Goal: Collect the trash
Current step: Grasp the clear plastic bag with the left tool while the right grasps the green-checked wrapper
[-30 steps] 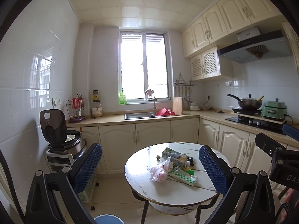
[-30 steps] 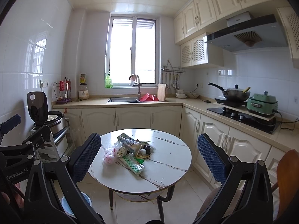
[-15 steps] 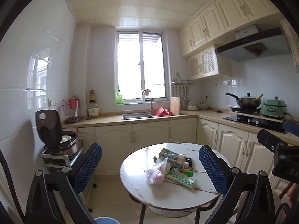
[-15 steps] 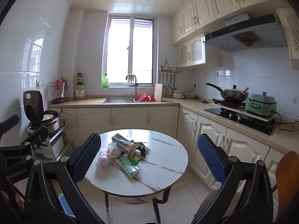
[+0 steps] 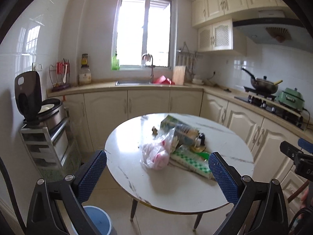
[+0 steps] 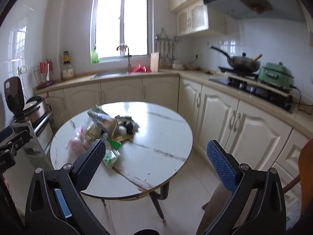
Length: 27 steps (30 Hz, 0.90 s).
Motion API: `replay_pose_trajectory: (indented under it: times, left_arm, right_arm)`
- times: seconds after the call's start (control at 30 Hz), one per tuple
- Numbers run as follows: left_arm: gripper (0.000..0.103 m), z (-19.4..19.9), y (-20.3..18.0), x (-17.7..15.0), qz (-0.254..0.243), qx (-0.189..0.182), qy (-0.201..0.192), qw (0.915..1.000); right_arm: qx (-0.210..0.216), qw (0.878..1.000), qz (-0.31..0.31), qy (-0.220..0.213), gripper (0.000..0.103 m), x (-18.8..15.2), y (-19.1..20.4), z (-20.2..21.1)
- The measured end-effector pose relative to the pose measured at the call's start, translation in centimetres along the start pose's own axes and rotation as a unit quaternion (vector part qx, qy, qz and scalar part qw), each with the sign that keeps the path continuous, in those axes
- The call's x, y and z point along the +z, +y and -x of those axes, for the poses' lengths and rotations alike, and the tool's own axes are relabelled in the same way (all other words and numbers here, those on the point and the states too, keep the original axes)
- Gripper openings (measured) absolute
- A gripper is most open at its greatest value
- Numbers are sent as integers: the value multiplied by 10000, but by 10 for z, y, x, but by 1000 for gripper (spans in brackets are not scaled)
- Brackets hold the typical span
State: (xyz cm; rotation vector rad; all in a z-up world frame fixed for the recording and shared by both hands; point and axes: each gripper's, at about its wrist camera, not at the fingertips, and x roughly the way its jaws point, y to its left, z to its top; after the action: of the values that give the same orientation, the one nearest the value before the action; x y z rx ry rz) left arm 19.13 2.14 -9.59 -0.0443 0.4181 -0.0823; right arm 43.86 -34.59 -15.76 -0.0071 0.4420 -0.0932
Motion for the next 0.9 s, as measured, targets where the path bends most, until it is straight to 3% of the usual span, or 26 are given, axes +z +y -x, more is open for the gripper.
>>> replay_pose_trajectory:
  times: [0.27,0.5,0.73,0.8,0.83,0.87,0.9]
  left_arm:
    - [102,-81,4,12,-62,41,754,9971]
    - [102,-145,22,30,-80,225,1227,9922]
    - [102,-215,15,56,-209,80,1477,9888]
    - [102,-240,12,63,-225,39,1566,9874]
    - [102,-249,13,64,-238,58,1598,9868]
    - [102,-260,12,67,-260,116,1664,9856]
    - [102,-269,9,68,-272,158,1688,9851]
  right_arm:
    - [544,9935,501,870,103,-21,29,-90]
    - [1093,9740,1072,1670,103,-33,75,-170]
    - [1568,9564,1194,2156,103,-33,89,-224]
    - [1780,9520,1160,2204,94,-31,89,-233]
    - [1883,9496,1126,2237,80,-31,88,-237]
    - [1998,9455,1094,2328,78,-32,87,-242]
    - [2035,9459,1125,2264,67,-30,85,-242]
